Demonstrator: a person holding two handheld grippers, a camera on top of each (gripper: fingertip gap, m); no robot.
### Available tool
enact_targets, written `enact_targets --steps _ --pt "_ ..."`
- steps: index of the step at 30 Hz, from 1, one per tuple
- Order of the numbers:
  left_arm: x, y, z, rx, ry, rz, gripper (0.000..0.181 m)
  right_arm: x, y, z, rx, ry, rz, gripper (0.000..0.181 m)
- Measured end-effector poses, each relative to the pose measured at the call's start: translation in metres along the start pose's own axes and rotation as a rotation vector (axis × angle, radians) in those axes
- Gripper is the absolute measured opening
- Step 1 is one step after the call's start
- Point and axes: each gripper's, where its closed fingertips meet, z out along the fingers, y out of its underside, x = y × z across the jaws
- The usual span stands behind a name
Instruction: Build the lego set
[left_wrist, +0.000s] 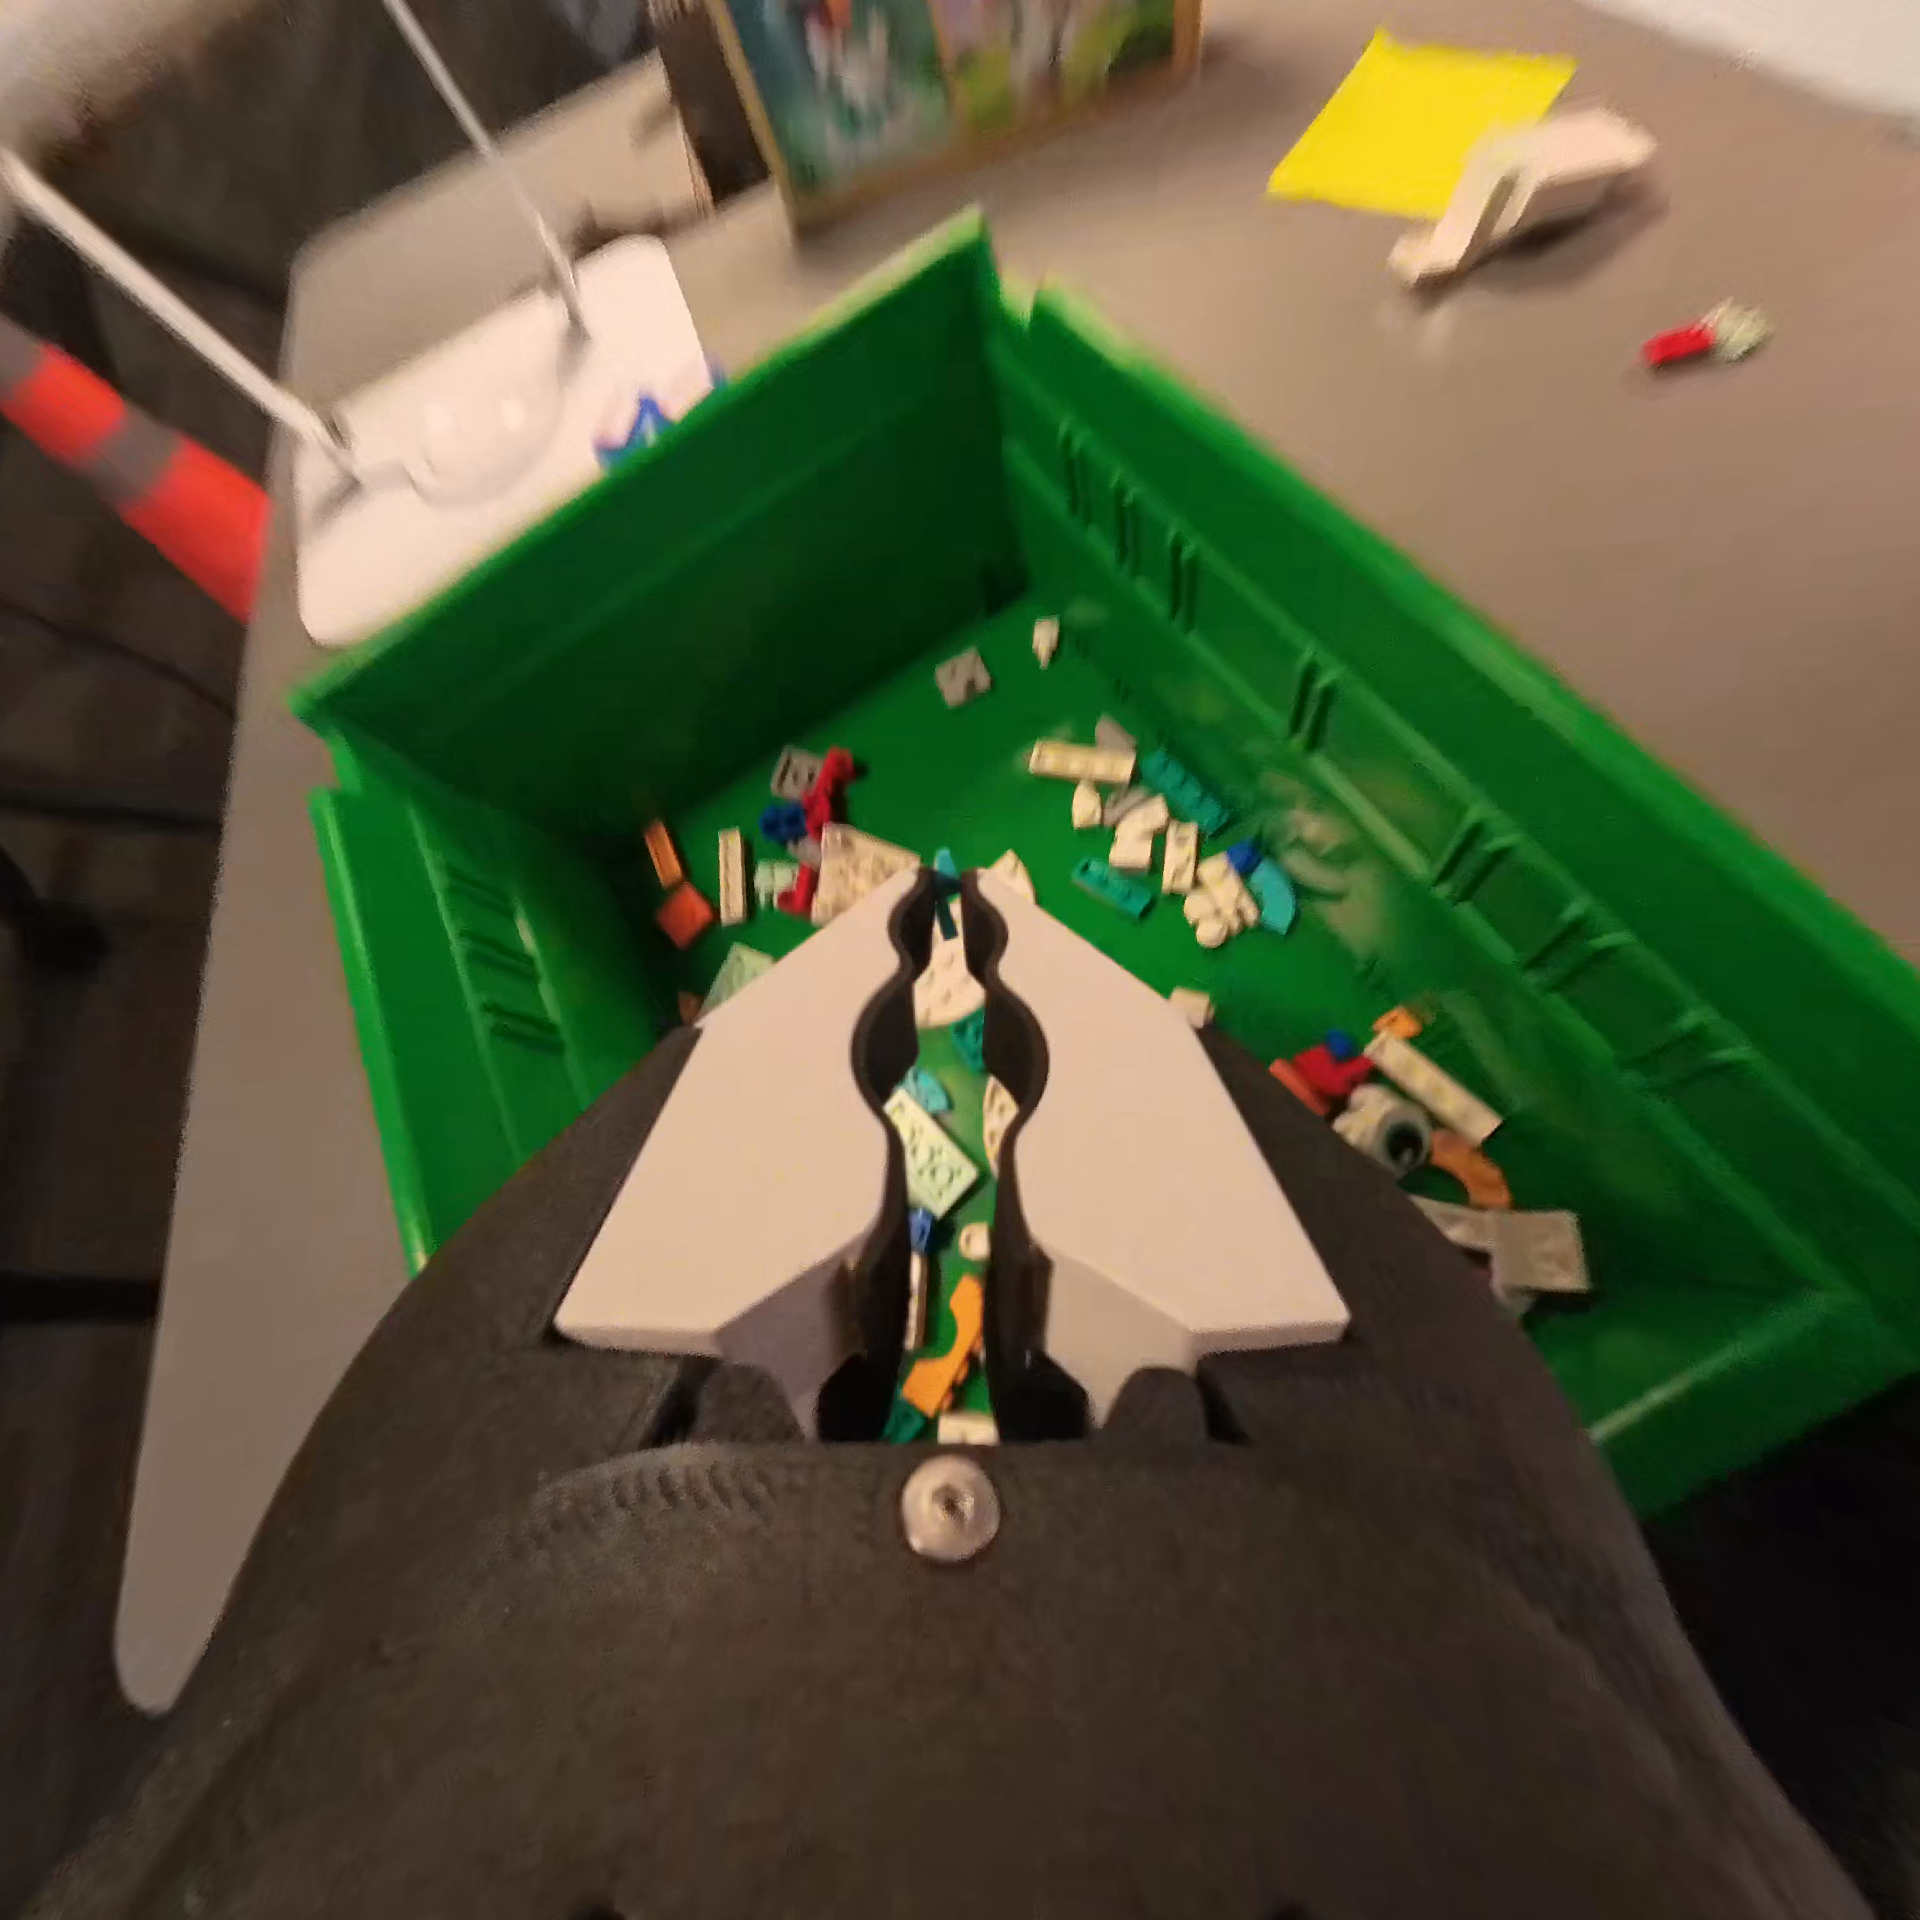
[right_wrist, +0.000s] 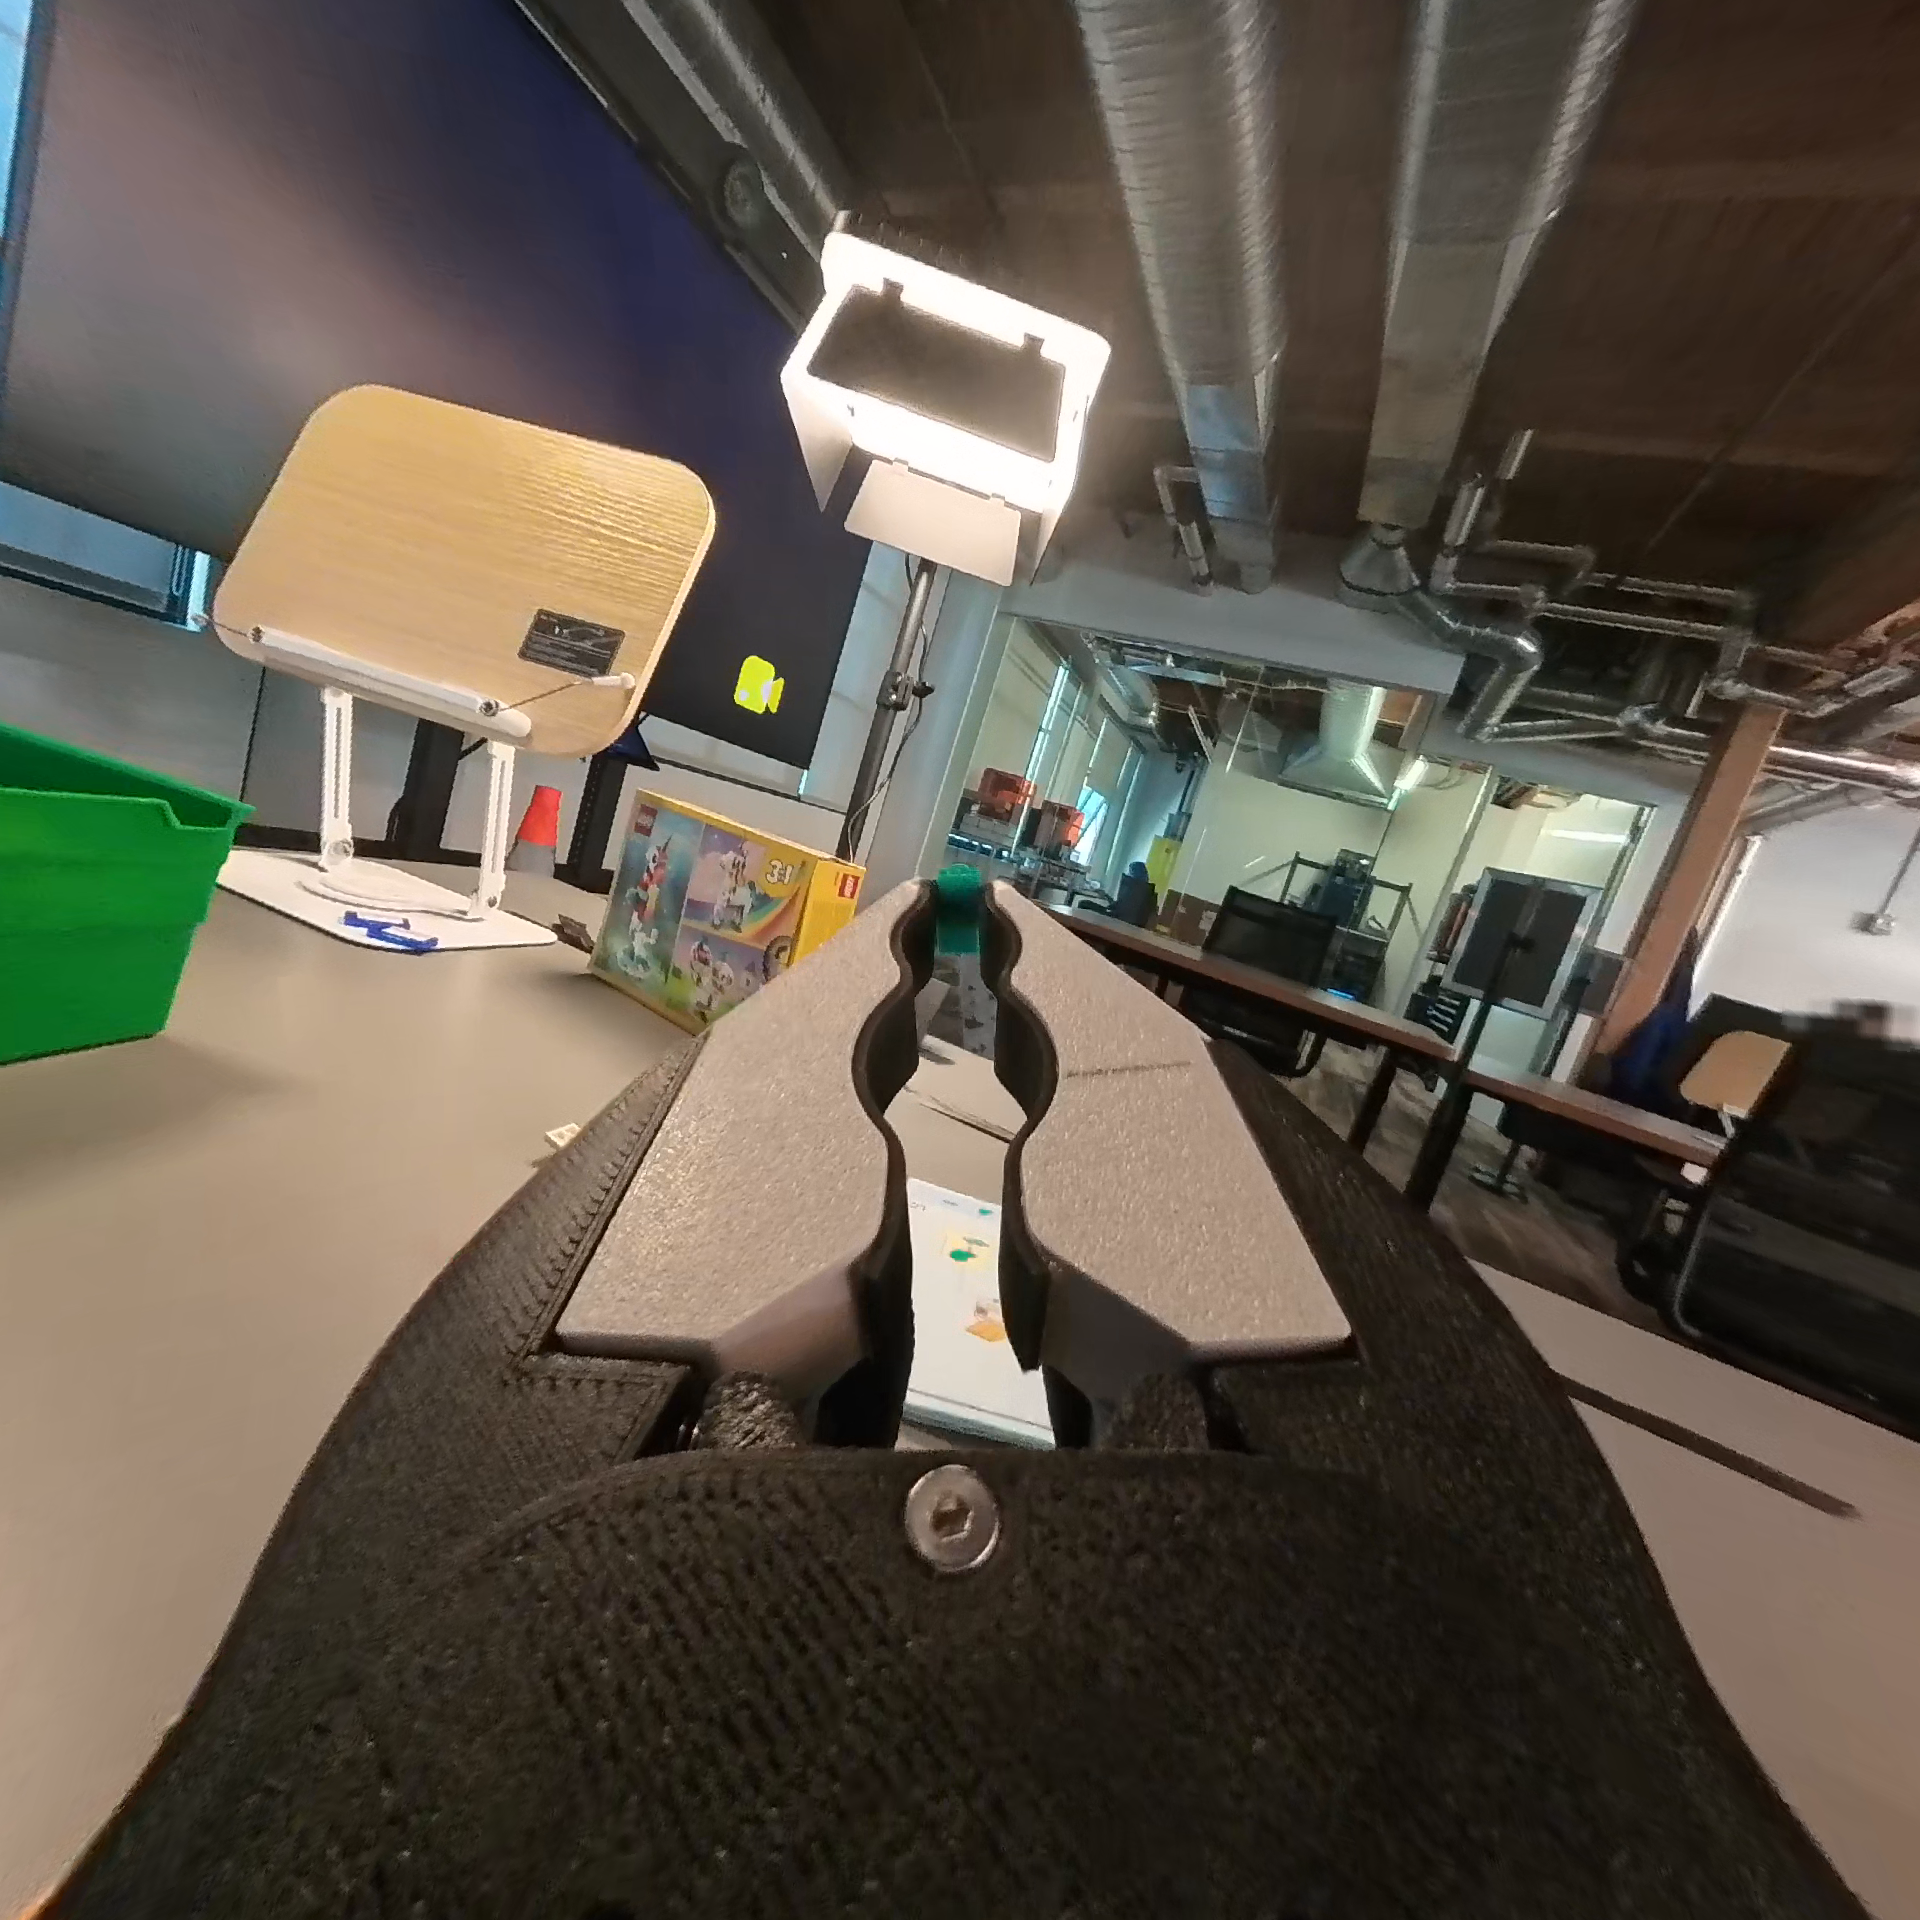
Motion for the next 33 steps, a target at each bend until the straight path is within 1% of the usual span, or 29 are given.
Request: enact_targets --steps 1,3,4,6,8,10,11,12,14,16,17,20,23,27,30,33 --pt "0.006 -0.015 -0.007 0.071 -0.002 0.019 0.003 0.0 -0.001 0.0 0.003 -0.003 0.004 0.005" --pt "0.034 -0.05 -0.024 0.217 0.052 0.028 0.004 -0.001 -0.003 -0.001 0.011 -0.005 0.006 0.005" --pt "0.055 -0.069 -0.033 0.281 0.102 0.035 0.004 -0.001 -0.004 -0.001 0.015 -0.005 0.004 0.005" --pt "0.103 -0.1 -0.046 0.366 0.205 0.079 0.003 -0.001 -0.006 -0.001 0.019 -0.005 -0.003 0.005" --pt "0.154 -0.123 -0.052 0.414 0.313 0.153 0.003 -0.001 -0.008 -0.002 0.023 -0.008 -0.009 0.005" --pt "0.199 -0.135 -0.046 0.41 0.416 0.233 0.003 0.0 -0.008 -0.003 0.024 -0.006 -0.008 0.005" --pt "0.218 -0.136 -0.038 0.386 0.464 0.266 0.003 0.001 -0.009 -0.003 0.023 -0.004 -0.005 0.005" --pt "0.235 -0.135 -0.027 0.344 0.51 0.295 0.003 0.003 -0.008 -0.003 0.019 0.001 0.0 0.005" --pt "0.257 -0.129 0.006 0.251 0.543 0.331 0.003 0.007 -0.005 -0.003 -0.005 0.012 0.011 0.005" --pt "0.266 -0.116 0.046 0.119 0.542 0.331 0.004 0.009 -0.001 -0.003 -0.031 0.004 0.033 0.005" --pt "0.268 -0.112 0.063 0.078 0.537 0.311 0.004 0.009 0.001 -0.003 -0.042 -0.004 0.046 0.005" --pt "0.275 -0.1 0.096 -0.033 0.578 0.215 0.004 0.011 0.006 -0.003 -0.064 -0.021 0.087 0.005" --pt "0.277 -0.087 0.111 -0.131 0.597 0.175 0.004 0.011 0.012 -0.002 -0.094 -0.036 0.125 0.005" --pt "0.278 -0.077 0.118 -0.206 0.593 0.17 0.004 0.012 0.02 -0.001 -0.139 -0.035 0.138 0.005" --pt "0.278 -0.074 0.121 -0.234 0.582 0.167 0.004 0.01 0.026 0.0 -0.176 -0.04 0.146 0.005" --pt "0.276 -0.073 0.126 -0.229 0.562 0.152 0.014 0.009 0.028 0.001 -0.185 -0.045 0.148 0.005"
